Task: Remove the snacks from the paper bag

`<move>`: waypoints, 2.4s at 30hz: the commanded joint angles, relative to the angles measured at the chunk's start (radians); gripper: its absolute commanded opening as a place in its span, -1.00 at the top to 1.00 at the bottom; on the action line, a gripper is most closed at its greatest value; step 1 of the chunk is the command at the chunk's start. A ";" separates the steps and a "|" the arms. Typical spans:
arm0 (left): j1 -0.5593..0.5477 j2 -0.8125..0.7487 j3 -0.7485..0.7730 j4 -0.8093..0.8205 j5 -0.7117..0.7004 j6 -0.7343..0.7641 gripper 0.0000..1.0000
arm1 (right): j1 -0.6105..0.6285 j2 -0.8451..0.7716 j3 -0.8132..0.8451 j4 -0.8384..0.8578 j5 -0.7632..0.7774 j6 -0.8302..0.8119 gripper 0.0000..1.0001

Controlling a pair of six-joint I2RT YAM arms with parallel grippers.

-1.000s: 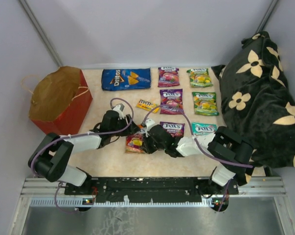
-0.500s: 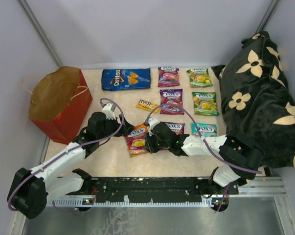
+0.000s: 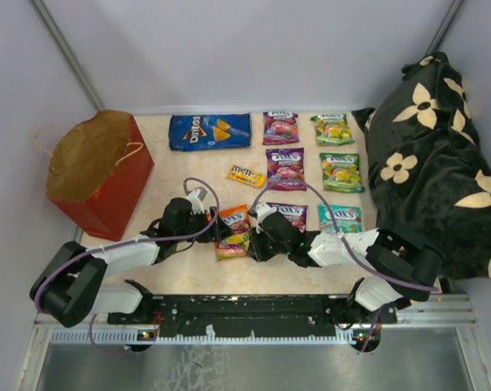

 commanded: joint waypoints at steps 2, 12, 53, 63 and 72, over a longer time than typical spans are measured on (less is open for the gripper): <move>-0.006 0.077 -0.017 0.006 -0.082 0.029 -0.50 | -0.007 -0.072 -0.104 0.011 0.013 0.049 0.61; -0.006 0.093 0.065 -0.097 -0.165 0.104 -0.51 | -0.007 -0.079 -0.074 -0.019 -0.002 0.017 0.55; -0.056 0.177 0.226 -0.350 -0.425 0.104 -0.37 | -0.018 0.193 0.206 -0.056 0.153 -0.014 0.37; -0.056 0.095 0.348 -0.513 -0.518 0.115 -0.74 | -0.059 0.060 0.261 -0.126 0.133 -0.033 0.01; -0.043 0.119 0.589 -0.533 -0.618 0.294 -0.98 | -0.278 -0.020 0.405 -0.215 0.060 -0.099 0.02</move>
